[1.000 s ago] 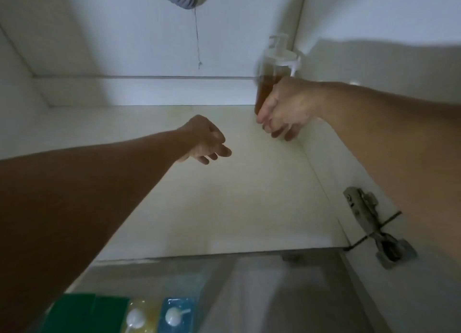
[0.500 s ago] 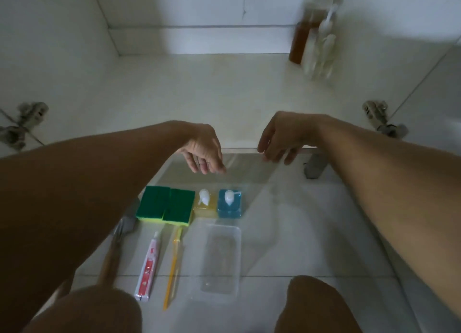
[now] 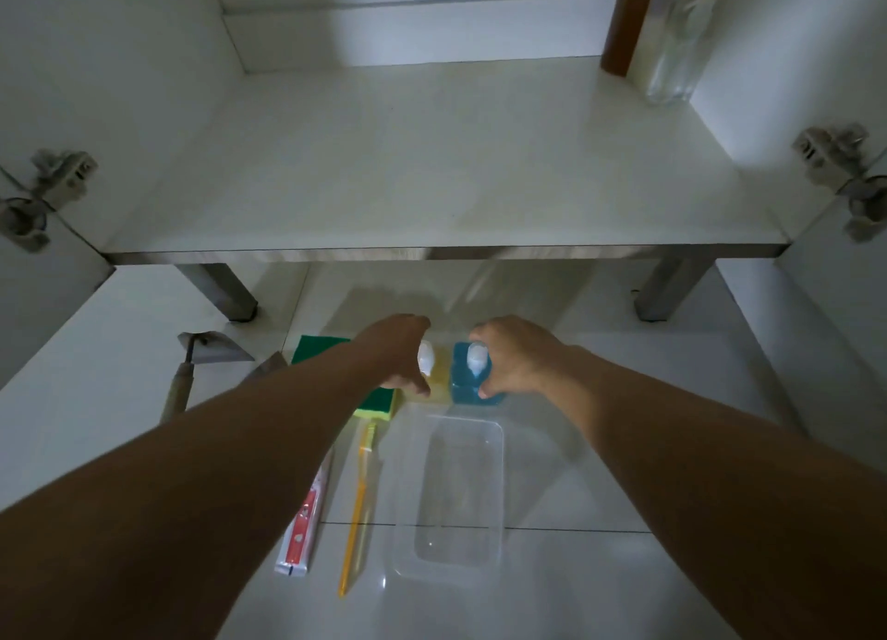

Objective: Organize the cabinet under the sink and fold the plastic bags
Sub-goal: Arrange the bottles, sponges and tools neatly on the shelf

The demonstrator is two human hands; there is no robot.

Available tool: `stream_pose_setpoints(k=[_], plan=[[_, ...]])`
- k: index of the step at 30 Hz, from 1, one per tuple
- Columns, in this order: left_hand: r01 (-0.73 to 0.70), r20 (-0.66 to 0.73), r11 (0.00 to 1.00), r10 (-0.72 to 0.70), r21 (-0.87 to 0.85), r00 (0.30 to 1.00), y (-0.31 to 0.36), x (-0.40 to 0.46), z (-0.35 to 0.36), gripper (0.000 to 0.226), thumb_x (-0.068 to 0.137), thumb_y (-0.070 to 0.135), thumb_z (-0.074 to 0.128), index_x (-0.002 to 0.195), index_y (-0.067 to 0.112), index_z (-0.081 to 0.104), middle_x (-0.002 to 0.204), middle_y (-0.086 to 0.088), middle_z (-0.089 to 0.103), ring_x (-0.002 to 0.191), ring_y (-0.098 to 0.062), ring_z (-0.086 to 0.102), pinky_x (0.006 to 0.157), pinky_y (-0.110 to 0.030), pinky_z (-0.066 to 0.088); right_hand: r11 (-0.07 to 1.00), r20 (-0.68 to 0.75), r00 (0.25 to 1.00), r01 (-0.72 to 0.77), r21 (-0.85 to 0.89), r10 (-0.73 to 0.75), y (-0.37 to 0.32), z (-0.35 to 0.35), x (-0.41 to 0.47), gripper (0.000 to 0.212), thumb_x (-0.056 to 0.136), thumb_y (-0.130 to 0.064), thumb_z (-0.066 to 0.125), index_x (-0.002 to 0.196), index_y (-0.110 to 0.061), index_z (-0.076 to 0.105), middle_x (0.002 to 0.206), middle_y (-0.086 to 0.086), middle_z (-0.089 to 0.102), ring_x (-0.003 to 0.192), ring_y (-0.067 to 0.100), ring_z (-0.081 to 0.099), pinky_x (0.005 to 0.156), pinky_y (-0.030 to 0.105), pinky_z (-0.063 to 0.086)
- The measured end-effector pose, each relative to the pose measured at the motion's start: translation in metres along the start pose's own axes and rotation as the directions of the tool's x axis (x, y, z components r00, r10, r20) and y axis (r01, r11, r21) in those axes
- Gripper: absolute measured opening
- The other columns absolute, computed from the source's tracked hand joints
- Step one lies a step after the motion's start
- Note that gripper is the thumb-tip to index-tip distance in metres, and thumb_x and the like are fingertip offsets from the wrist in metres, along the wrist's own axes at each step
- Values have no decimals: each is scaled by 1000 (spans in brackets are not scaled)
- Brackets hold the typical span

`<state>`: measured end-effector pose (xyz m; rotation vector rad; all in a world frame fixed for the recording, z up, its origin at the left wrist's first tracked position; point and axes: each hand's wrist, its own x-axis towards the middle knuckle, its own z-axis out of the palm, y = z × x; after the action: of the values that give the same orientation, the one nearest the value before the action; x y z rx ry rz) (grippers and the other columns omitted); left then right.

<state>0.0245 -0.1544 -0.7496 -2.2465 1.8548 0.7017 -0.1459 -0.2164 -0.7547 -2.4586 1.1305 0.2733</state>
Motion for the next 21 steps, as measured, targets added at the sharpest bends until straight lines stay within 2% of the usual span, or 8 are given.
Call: stream_pose_setpoints(k=[3,6,14,17,21], plan=[[-9,-15,999,8,-33,1000,-4,10,16,101,68,36,86,149,16,30,152,-5,37,137,-24,36,108,-32,33,1000,-24,1000,12,-23,-12,3,17,9,70,63,-27,88,125,-19,57,116,2,62,106,24,59,84,33,50],[-36,-42,999,36,4,998,-4,16,25,95,71,31,85,148,16,32,150,-5,39,137,-24,36,108,-31,32,998,-47,998,31,-48,-33,7,29,13,78,64,-22,87,133,-19,51,119,3,60,109,25,58,88,36,51],[-61,-69,997,64,49,996,1,14,24,84,71,25,83,143,13,40,144,-8,46,132,-24,42,105,-30,35,998,-103,993,54,-25,-56,11,28,6,60,70,-13,82,124,-17,57,116,7,65,102,26,62,87,33,52],[-56,-80,998,57,17,995,6,3,8,88,68,28,86,143,16,40,143,-6,46,130,-24,44,103,-30,38,999,-110,993,42,-8,-42,15,9,-10,53,69,-14,80,117,-16,59,109,6,66,97,26,62,81,33,51],[-77,-89,997,77,-5,993,19,-17,-31,86,63,31,88,137,22,46,138,-3,49,120,-22,49,92,-30,44,999,-87,996,37,21,-35,22,-35,-37,54,66,-19,83,115,-18,59,104,4,64,90,22,58,77,30,49]])
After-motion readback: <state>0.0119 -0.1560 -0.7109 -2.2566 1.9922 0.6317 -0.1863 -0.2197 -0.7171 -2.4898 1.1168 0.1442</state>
